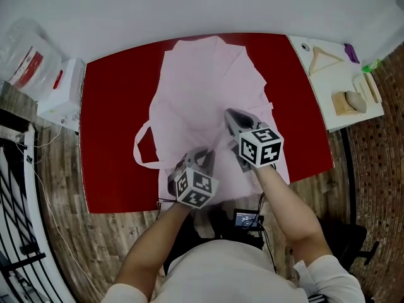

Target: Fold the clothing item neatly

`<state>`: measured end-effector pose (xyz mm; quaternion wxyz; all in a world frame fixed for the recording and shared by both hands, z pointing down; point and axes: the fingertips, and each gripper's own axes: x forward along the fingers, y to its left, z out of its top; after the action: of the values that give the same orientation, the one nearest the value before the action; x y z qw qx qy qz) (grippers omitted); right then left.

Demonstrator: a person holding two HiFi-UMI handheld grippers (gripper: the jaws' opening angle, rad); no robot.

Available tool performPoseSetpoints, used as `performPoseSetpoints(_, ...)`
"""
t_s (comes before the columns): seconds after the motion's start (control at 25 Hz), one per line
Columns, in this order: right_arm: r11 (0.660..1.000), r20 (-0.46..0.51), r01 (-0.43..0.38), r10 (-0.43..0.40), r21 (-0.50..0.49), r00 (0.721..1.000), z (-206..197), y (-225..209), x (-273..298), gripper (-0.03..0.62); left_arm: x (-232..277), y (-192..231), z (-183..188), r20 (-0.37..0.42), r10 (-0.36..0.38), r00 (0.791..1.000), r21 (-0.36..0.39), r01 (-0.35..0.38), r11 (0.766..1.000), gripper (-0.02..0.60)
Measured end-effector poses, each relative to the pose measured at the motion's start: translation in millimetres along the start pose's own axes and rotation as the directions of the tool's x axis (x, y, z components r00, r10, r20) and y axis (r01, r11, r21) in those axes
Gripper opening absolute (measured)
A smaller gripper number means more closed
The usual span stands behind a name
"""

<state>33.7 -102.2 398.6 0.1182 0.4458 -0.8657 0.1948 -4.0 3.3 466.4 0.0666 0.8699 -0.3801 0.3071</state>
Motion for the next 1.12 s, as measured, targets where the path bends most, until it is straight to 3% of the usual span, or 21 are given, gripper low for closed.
performPoseSetpoints(0.24, 0.998, -0.015, 0.063, -0.063, 0.007, 0.998, 1.1, -66.5, -8.5, 0.025, 42.1, -21.1, 35.9, 0.011, -0.034, 0.999, 0.050, 0.033, 0.998, 0.008)
performPoseSetpoints(0.64, 0.982, -0.100, 0.187, -0.185, 0.010, 0.978, -18.0, -165.6, 2.5, 0.025, 86.3, -18.1, 60.6, 0.033, -0.038, 0.999, 0.038, 0.037, 0.999, 0.009)
performPoseSetpoints(0.72, 0.976, -0.119, 0.215, -0.211, 0.022, 0.970, -25.2, -183.4, 4.6, 0.025, 87.1, -15.6, 58.4, 0.034, -0.039, 0.999, 0.037, 0.038, 0.999, 0.030)
performPoseSetpoints(0.84, 0.970, -0.148, 0.242, -0.235, 0.030, 0.961, -35.8, -203.8, 9.4, 0.025, 84.3, -9.3, 47.9, 0.024, -0.043, 0.999, 0.028, 0.042, 0.999, 0.110)
performPoseSetpoints(1.12, 0.973, -0.245, 0.228, -0.229, -0.035, 0.942, -62.4, -217.7, 34.6, 0.025, 78.1, 12.8, -7.4, -0.078, -0.021, 0.997, -0.075, 0.016, 0.997, 0.118)
